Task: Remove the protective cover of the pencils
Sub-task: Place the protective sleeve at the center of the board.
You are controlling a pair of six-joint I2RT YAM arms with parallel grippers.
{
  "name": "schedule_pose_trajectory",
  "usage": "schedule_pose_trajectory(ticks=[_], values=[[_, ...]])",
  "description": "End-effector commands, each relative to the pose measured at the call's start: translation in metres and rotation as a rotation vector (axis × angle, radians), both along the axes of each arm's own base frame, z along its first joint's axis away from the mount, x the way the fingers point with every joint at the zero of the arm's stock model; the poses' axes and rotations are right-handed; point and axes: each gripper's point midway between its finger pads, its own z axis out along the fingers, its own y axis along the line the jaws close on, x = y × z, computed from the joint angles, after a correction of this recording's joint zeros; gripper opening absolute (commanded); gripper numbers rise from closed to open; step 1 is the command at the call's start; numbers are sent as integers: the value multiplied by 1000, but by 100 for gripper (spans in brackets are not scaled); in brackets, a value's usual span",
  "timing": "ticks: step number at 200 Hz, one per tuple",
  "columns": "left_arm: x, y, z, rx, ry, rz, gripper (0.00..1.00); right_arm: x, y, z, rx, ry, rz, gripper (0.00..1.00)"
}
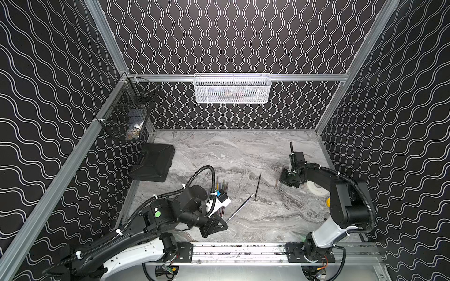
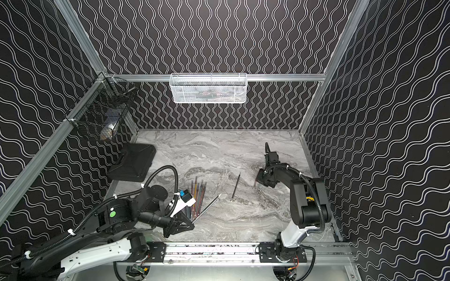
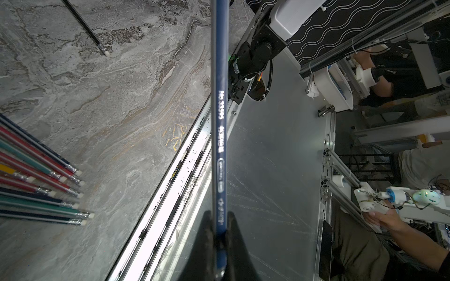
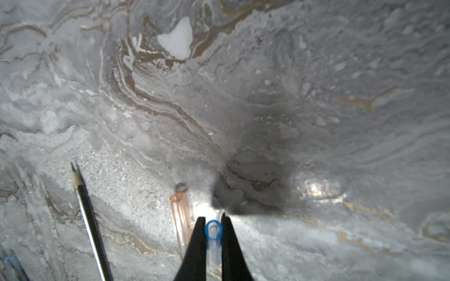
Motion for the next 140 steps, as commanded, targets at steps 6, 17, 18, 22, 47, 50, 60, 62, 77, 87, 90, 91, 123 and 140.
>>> schedule_pose_trajectory(ticks=[6, 17, 18, 22, 47, 50, 60, 62, 77, 87, 90, 91, 123, 140], values=[[-1, 0, 0, 1, -7, -9, 0, 7, 5, -1, 29, -8, 16, 8], [0, 0, 0, 3, -6, -9, 0, 7, 6, -1, 34, -7, 17, 8], [-1, 0, 0, 4, -5, -9, 0, 7, 6, -1, 35, -6, 17, 8], [0, 0, 0, 5, -7, -8, 0, 6, 6, -1, 36, -4, 18, 8], [1, 0, -2, 11, -3, -5, 0, 3, 8, -3, 47, -2, 18, 9], [1, 0, -2, 12, -4, -3, 0, 3, 8, -2, 51, -3, 20, 9], [4, 0, -4, 25, -7, 15, 0, 2, 10, -3, 60, 0, 20, 9], [5, 1, -5, 30, -6, 21, 0, 2, 10, -2, 62, 1, 20, 9], [21, 3, -12, 97, -15, 102, 0, 1, 11, -2, 70, -2, 20, 9], [32, 3, -19, 152, -15, 153, 0, 0, 10, -1, 66, -2, 19, 9], [36, 1, -20, 156, -12, 168, 0, 0, 10, -1, 64, -2, 18, 9], [37, 1, -20, 157, -11, 173, 0, 0, 9, 0, 63, -3, 18, 9], [68, -31, -35, 175, 50, 282, 0, -2, 6, 1, 48, -4, 18, 11], [84, -46, -47, 169, 73, 322, 0, -1, 9, 2, 68, -7, 23, 12]])
